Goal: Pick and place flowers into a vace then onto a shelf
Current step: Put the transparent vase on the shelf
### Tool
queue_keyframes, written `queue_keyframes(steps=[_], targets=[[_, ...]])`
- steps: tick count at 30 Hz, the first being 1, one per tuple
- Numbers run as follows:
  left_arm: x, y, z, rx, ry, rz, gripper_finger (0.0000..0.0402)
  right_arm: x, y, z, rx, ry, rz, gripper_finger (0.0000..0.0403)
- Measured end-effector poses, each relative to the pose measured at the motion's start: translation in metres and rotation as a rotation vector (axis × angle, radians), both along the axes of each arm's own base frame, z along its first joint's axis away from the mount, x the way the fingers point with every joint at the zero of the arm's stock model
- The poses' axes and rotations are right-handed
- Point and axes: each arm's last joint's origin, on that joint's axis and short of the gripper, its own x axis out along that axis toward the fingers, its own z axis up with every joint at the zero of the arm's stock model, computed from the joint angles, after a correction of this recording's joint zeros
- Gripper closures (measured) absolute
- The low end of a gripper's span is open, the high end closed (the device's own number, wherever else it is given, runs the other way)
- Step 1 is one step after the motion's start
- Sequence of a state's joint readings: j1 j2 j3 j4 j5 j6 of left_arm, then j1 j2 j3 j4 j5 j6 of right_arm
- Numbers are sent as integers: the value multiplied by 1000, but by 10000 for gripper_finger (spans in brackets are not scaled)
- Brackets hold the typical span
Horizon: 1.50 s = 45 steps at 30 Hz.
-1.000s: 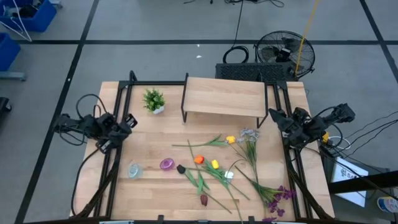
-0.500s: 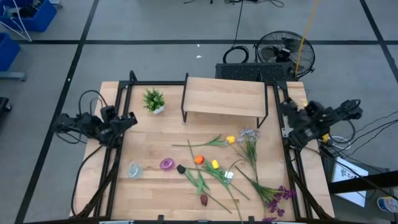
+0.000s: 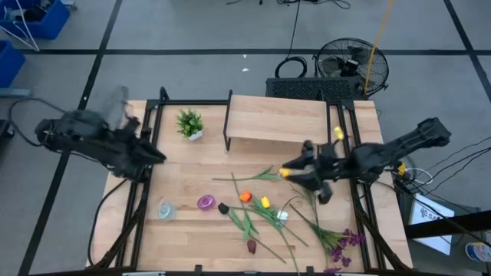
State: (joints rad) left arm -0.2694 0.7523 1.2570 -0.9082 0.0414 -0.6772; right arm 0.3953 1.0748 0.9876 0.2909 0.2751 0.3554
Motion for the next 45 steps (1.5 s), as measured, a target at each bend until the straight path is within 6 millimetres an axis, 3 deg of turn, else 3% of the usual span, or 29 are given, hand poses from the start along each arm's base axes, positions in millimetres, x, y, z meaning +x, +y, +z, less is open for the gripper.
queue_keyframes(steps=[5, 9, 15, 23, 34, 45], targets=[[24, -17, -38, -18, 718, -79, 321, 27, -1, -23, -34, 92, -27, 232], [41, -39, -70, 10, 996, -204, 321, 38, -4, -32, -31, 124, -52, 232], [57, -67, -114, 78, 1095, -260, 321, 40, -7, -33, -46, 132, -62, 232], [50, -73, -164, 113, 1214, -71, 321, 36, -8, -29, -75, 115, -64, 232], [42, -82, -204, 34, 1252, -49, 321, 36, -8, -29, -73, 116, -63, 232], [38, -80, -206, -22, 1256, -8, 321, 36, -8, -29, -72, 116, -63, 232]])
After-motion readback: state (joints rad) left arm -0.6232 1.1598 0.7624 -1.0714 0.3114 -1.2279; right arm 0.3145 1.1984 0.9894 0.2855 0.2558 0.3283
